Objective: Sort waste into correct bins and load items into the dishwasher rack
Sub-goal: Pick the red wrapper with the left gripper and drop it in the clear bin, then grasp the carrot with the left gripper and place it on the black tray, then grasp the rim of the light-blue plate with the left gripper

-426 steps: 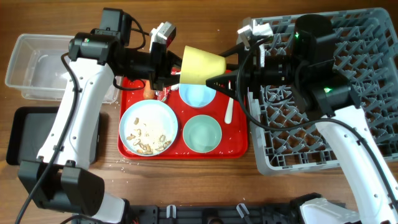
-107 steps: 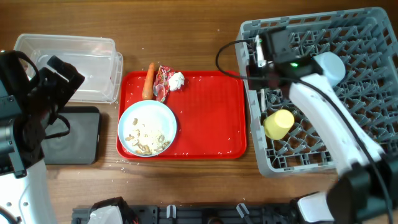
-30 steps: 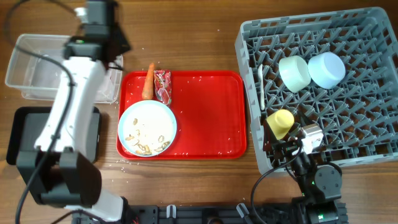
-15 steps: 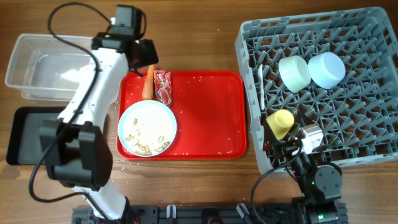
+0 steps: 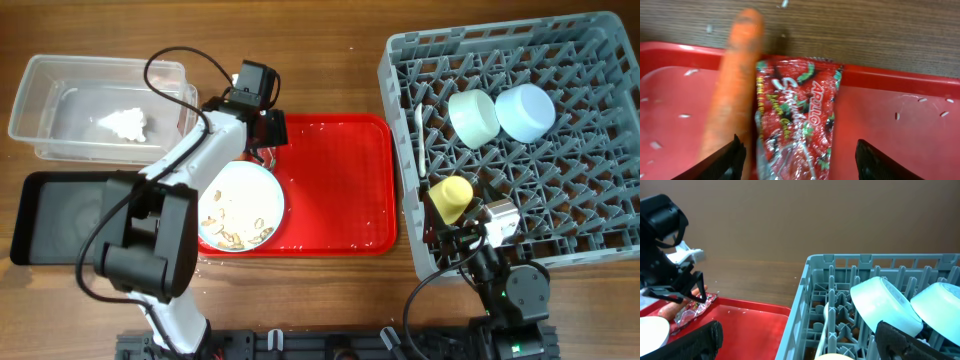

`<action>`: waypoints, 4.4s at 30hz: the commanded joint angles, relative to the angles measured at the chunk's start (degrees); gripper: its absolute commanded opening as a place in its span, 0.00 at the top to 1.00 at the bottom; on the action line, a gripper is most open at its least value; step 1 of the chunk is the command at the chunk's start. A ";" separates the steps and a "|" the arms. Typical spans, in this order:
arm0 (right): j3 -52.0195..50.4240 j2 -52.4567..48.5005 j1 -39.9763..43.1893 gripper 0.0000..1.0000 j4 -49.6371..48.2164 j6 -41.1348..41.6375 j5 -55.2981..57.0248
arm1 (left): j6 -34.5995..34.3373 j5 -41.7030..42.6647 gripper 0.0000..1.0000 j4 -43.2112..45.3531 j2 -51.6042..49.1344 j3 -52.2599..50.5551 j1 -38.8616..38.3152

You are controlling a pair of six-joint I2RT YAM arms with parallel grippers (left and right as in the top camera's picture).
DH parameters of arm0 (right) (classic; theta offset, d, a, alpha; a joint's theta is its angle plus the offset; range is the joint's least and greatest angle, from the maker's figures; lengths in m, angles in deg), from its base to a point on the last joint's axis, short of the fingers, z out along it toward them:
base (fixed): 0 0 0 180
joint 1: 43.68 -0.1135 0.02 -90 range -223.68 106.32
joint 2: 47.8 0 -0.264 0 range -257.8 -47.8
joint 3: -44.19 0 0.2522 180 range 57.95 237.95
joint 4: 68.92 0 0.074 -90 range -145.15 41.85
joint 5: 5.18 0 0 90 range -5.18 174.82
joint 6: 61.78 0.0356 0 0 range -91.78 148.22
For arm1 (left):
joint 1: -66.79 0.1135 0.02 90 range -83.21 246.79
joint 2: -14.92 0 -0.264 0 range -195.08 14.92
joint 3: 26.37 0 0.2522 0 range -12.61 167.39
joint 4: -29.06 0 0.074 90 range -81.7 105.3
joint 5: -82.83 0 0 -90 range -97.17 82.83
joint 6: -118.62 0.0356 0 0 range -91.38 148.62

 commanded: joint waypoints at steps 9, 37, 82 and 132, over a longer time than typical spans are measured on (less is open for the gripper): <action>-0.07 0.57 0.20 0.00 -0.17 0.81 -0.74 | -2.93 3.74 0.96 -1.38 -0.72 1.97 -0.26; -0.07 0.57 0.20 0.00 -0.17 0.79 -0.74 | 10.62 -0.96 0.29 -10.88 2.91 1.03 8.09; -0.07 0.57 0.20 0.00 -0.17 0.79 -0.74 | 7.93 -8.70 0.69 -12.79 -2.08 11.56 9.64; -0.07 0.57 0.20 0.00 -0.17 0.79 -0.76 | -19.19 -9.14 0.78 -24.17 1.81 -4.11 -17.81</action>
